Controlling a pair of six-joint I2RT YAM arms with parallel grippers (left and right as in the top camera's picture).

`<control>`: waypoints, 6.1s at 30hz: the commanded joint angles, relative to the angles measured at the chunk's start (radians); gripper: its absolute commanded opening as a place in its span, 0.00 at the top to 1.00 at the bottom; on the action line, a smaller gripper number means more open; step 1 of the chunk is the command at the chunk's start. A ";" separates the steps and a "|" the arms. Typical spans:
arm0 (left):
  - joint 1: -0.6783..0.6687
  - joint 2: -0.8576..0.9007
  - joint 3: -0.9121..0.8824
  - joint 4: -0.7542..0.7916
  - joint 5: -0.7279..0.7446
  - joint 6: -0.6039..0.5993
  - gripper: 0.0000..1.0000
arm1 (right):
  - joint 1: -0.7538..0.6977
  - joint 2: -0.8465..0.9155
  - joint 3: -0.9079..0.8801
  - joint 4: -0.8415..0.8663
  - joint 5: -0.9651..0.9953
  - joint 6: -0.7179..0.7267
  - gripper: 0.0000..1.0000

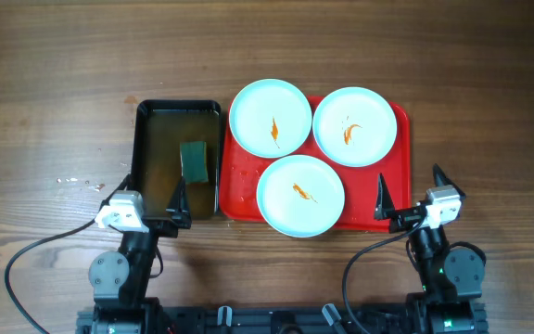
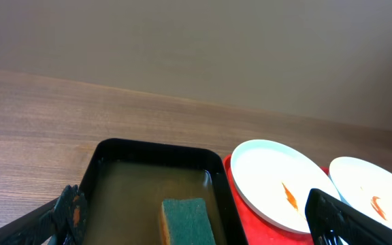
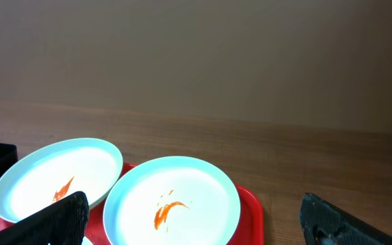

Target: Clean dirty plates on tray and stack at the side

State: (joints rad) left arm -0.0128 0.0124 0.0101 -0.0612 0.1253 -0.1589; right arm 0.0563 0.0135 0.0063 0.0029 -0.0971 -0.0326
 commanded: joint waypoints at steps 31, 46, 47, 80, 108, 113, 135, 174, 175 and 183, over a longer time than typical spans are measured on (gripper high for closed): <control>0.005 -0.006 -0.005 -0.004 -0.003 -0.006 0.00 | 0.004 0.002 -0.001 0.003 -0.015 -0.013 0.00; 0.005 0.044 0.022 -0.032 -0.008 -0.089 0.00 | 0.004 0.055 0.020 -0.026 -0.049 0.283 0.01; 0.005 0.067 0.045 -0.057 -0.020 -0.089 0.00 | 0.004 0.073 0.039 -0.049 -0.055 0.282 0.01; -0.164 1.428 0.731 -0.226 -0.106 -0.108 0.27 | 0.025 1.339 0.670 -0.536 -0.378 0.332 0.21; -0.200 1.596 0.729 -0.158 -0.141 -0.119 0.81 | 0.025 1.339 0.669 -0.535 -0.374 0.331 0.14; -0.200 1.551 0.729 -0.160 -0.141 -0.119 0.96 | 0.025 1.339 0.669 -0.535 -0.374 0.331 0.14; -0.200 1.366 0.729 -0.303 -0.024 -0.167 0.96 | 0.156 1.432 0.640 -0.507 -0.285 0.409 0.51; -0.644 1.812 0.729 0.217 0.270 -0.730 0.96 | 0.164 1.534 0.640 -0.433 -0.322 0.451 0.84; -0.626 1.790 0.729 0.187 0.264 -0.698 0.96 | 0.164 1.534 0.640 -0.433 -0.322 0.452 0.84; -0.595 1.613 0.729 -0.064 0.111 -0.508 0.96 | 0.163 1.534 0.640 -0.431 -0.322 0.452 0.84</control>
State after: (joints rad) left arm -0.6186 1.6886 0.7563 -0.0727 0.3473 -0.7780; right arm 0.2203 1.5330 0.6506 -0.4217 -0.4450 0.4187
